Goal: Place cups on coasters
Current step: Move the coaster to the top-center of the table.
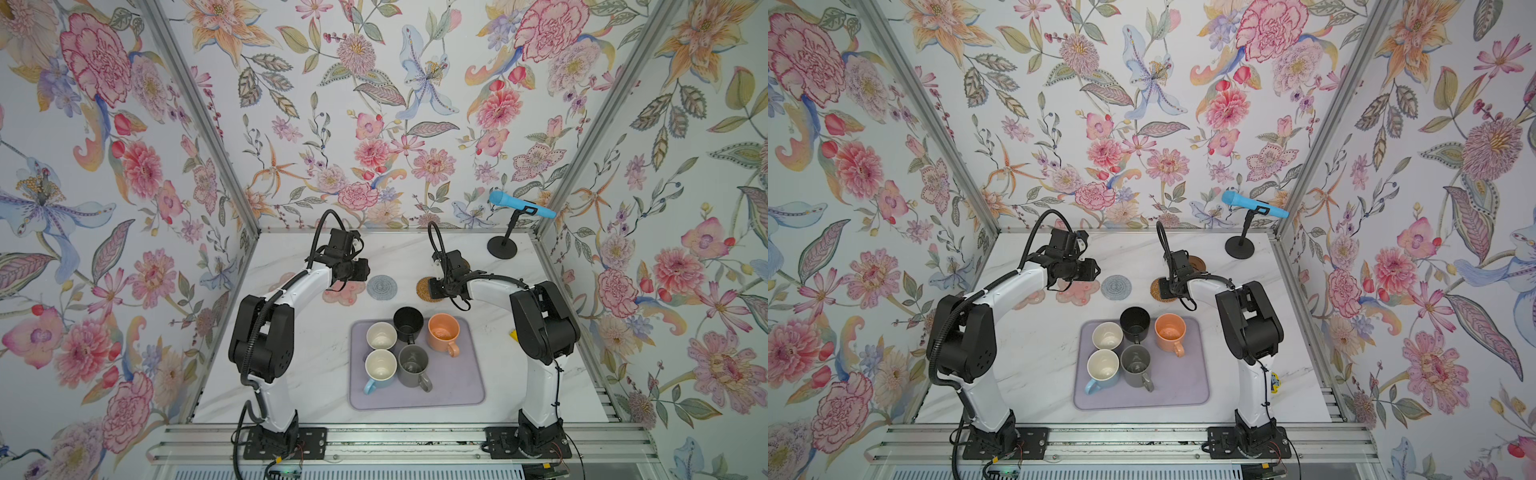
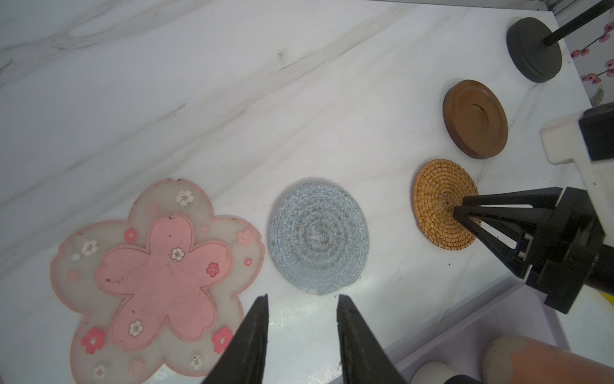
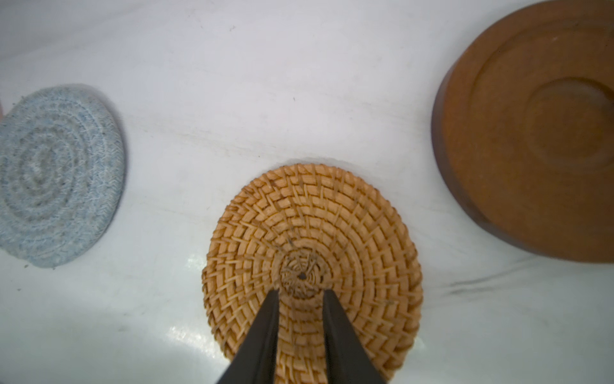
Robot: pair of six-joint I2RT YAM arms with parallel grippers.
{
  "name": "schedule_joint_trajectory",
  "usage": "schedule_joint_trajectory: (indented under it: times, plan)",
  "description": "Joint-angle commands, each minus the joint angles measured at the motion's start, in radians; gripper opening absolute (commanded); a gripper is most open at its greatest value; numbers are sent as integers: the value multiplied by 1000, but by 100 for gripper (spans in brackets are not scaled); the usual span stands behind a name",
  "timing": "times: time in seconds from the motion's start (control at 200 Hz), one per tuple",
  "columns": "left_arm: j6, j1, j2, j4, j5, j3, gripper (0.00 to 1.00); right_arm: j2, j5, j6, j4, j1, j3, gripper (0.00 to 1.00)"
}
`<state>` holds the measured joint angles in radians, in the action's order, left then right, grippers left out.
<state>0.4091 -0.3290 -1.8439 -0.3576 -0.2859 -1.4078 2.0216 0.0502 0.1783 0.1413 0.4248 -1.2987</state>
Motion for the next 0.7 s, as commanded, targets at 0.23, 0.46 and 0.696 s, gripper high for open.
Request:
schedule_joint_trajectory:
  times: [0.23,0.46,0.696]
  plan:
    - [2,10,58,-27,27,-3,38,64,34,35,-3,22,-46,26]
    - [-5,11,78,-29,28,7,38,36,-2,25,0,20,-35,27]
    - [-9,12,90,-30,29,10,38,-16,-6,8,-1,-3,-36,36]
